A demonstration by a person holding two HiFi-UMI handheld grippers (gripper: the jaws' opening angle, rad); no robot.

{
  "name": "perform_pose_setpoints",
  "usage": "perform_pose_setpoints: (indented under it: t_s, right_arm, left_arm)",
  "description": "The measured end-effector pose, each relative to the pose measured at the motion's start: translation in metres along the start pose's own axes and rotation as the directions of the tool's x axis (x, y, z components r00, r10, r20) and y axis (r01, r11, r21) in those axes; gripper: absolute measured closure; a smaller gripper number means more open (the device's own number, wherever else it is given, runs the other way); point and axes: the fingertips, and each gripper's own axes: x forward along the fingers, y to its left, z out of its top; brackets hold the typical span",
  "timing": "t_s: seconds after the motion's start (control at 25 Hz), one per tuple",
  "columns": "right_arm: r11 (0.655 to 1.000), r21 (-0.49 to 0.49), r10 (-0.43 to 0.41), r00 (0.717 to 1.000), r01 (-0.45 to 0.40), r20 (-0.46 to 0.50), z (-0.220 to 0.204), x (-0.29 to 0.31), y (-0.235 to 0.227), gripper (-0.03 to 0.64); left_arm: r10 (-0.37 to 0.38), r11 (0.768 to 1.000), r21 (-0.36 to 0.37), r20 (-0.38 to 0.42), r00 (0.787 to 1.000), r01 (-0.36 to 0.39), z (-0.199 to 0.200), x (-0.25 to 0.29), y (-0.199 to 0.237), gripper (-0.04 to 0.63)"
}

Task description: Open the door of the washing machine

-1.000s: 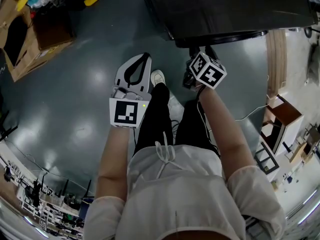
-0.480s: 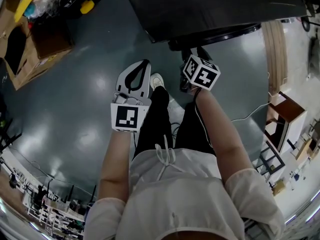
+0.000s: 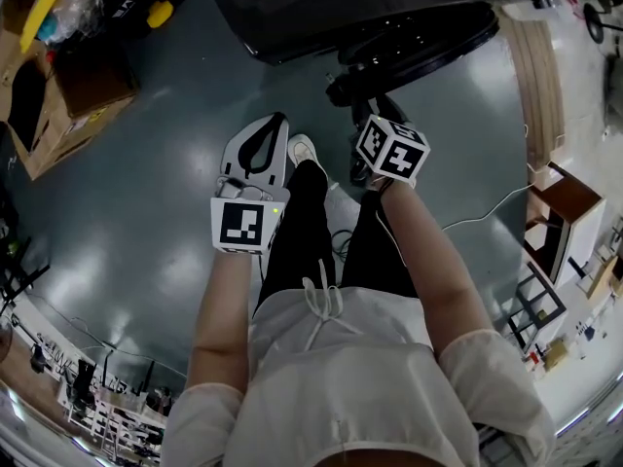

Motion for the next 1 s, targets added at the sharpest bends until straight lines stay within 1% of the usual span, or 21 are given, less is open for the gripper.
perform_pose_setpoints:
  t_s: [0.08, 0.16, 0.24, 0.4, 0.6, 0.68, 0.76, 0.88, 0.92, 1.0]
  right_arm:
    - [1.000, 0.014, 0.025, 1.000, -0.025, -0.005, -0.009, -0.008, -0.011, 0.412]
    - [0.999, 0.026, 0.038, 0.999, -0.038, -0.014, -0.018, -0.018, -0.024, 0.421]
    - [0.998, 0.027, 0.049, 0.999, -0.048, -0.020, -0.025, -0.026, -0.036, 0.428]
    - [0.998, -0.013, 0.066, 0.997, -0.067, -0.043, -0.037, -0.038, -0.054, 0.431]
    - [0.997, 0.004, 0.083, 0.993, -0.083, -0.089, -0.048, -0.056, -0.082, 0.434]
    - [0.996, -0.011, 0.086, 0.991, -0.087, -0.101, -0.053, -0.064, -0.095, 0.443]
    - [0.996, -0.020, 0.087, 0.990, -0.089, -0.109, -0.057, -0.072, -0.108, 0.457]
    - [0.995, -0.023, 0.092, 0.989, -0.096, -0.118, -0.061, -0.084, -0.130, 0.468]
    - [0.995, -0.028, 0.092, 0.988, -0.096, -0.124, -0.062, -0.088, -0.137, 0.469]
    - [0.995, -0.041, 0.082, 0.987, -0.089, -0.136, -0.064, -0.095, -0.151, 0.478]
  left_arm:
    - [-0.004, 1.000, 0.015, 0.048, 0.999, 0.003, 0.002, 0.007, -0.011, 0.574]
    - [-0.016, 1.000, 0.025, 0.054, 0.998, 0.015, 0.001, 0.014, -0.027, 0.574]
    - [-0.034, 0.999, 0.035, 0.043, 0.998, 0.033, -0.003, 0.019, -0.043, 0.574]
    - [-0.070, 0.996, 0.059, 0.016, 0.997, 0.069, -0.011, 0.028, -0.071, 0.574]
    - [-0.085, 0.995, 0.060, 0.000, 0.996, 0.085, -0.014, 0.039, -0.105, 0.574]
    - [-0.092, 0.994, 0.058, -0.002, 0.996, 0.092, -0.016, 0.044, -0.120, 0.574]
    - [-0.111, 0.991, 0.075, -0.019, 0.994, 0.112, -0.017, 0.050, -0.137, 0.574]
    - [-0.142, 0.982, 0.108, -0.092, 0.986, 0.152, -0.022, 0.057, -0.165, 0.574]
    - [-0.151, 0.980, 0.118, -0.095, 0.984, 0.161, -0.022, 0.060, -0.174, 0.574]
    - [-0.168, 0.975, 0.138, -0.076, 0.983, 0.177, -0.020, 0.066, -0.190, 0.574]
